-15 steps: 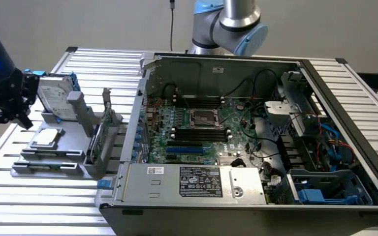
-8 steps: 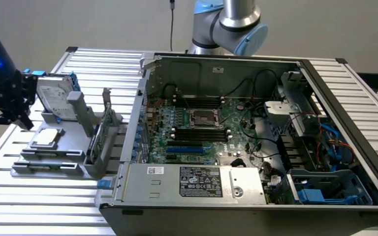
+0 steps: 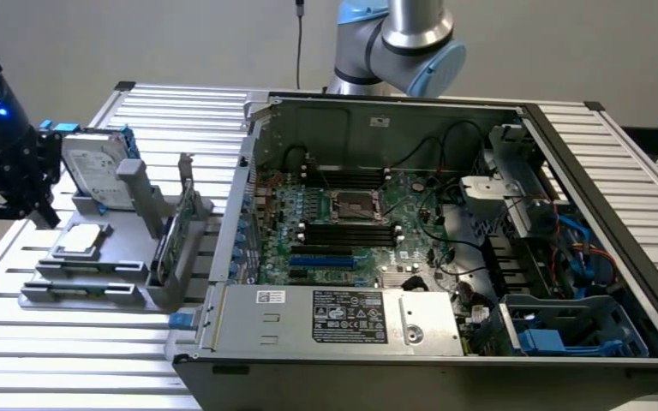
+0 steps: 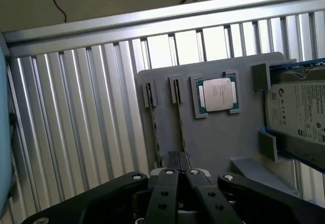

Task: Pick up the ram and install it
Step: 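Pick up the ram and move it above insertion slot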

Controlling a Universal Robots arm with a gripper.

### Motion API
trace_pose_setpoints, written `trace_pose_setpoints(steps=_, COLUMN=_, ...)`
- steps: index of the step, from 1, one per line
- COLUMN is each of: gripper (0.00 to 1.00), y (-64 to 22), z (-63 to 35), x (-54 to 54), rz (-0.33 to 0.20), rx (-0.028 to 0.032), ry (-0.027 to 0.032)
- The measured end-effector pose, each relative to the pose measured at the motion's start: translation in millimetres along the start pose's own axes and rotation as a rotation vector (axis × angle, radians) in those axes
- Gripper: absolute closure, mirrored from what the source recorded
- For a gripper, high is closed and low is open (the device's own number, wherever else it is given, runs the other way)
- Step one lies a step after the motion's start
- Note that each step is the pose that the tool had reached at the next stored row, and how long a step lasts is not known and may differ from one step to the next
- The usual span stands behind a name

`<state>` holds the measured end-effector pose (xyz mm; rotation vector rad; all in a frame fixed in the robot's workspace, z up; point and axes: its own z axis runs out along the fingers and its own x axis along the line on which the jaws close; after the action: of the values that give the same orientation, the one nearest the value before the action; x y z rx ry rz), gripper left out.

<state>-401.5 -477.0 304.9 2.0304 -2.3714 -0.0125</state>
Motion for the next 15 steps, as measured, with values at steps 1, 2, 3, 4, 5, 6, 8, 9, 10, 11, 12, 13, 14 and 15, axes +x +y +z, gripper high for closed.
trace_pose_setpoints(steps=1, gripper=0.88, y=0.0, z=0.0, x=0.0, rz=0.000, rx=0.0000, ry=0.0000)
trace_pose_setpoints(steps=2, gripper=0.88, y=0.0, z=0.1, x=0.1, rz=0.000, rx=0.0001, ry=0.0000)
trace_pose_setpoints(steps=3, gripper=0.76, y=0.0, z=0.8, x=0.1, rz=0.000, rx=0.0002, ry=-0.0001)
trace_pose_setpoints(steps=4, gripper=0.76, y=0.0, z=2.4, x=0.1, rz=0.000, rx=0.0002, ry=-0.0001)
trace_pose_setpoints(steps=5, gripper=0.76, y=-0.1, z=4.1, x=0.1, rz=0.000, rx=0.0001, ry=0.0000)
trace_pose_setpoints(steps=6, gripper=0.69, y=-0.2, z=5.9, x=0.2, rz=-0.001, rx=0.0000, ry=0.0001)
trace_pose_setpoints(steps=8, gripper=0.69, y=-0.3, z=9.6, x=0.5, rz=-0.002, rx=0.0002, ry=0.0000)
trace_pose_setpoints(steps=9, gripper=0.69, y=-0.3, z=11.4, x=0.6, rz=-0.003, rx=0.0002, ry=0.0000)
trace_pose_setpoints(steps=10, gripper=0.69, y=-0.4, z=13.1, x=0.7, rz=-0.004, rx=0.0001, ry=0.0002)
trace_pose_setpoints(steps=11, gripper=0.69, y=-0.5, z=15.0, x=0.9, rz=-0.005, rx=0.0001, ry=0.0001)
trace_pose_setpoints(steps=12, gripper=0.69, y=-0.5, z=16.8, x=1.1, rz=-0.007, rx=0.0001, ry=0.0002)
trace_pose_setpoints(steps=13, gripper=0.69, y=-0.6, z=18.6, x=1.3, rz=-0.010, rx=0.0001, ry=0.0002)
trace_pose_setpoints(steps=14, gripper=0.68, y=-0.7, z=20.5, x=1.6, rz=-0.015, rx=0.0002, ry=0.0003)
trace_pose_setpoints(steps=15, gripper=0.62, y=-0.8, z=22.2, x=1.9, rz=-0.020, rx=0.0003, ry=0.0003)
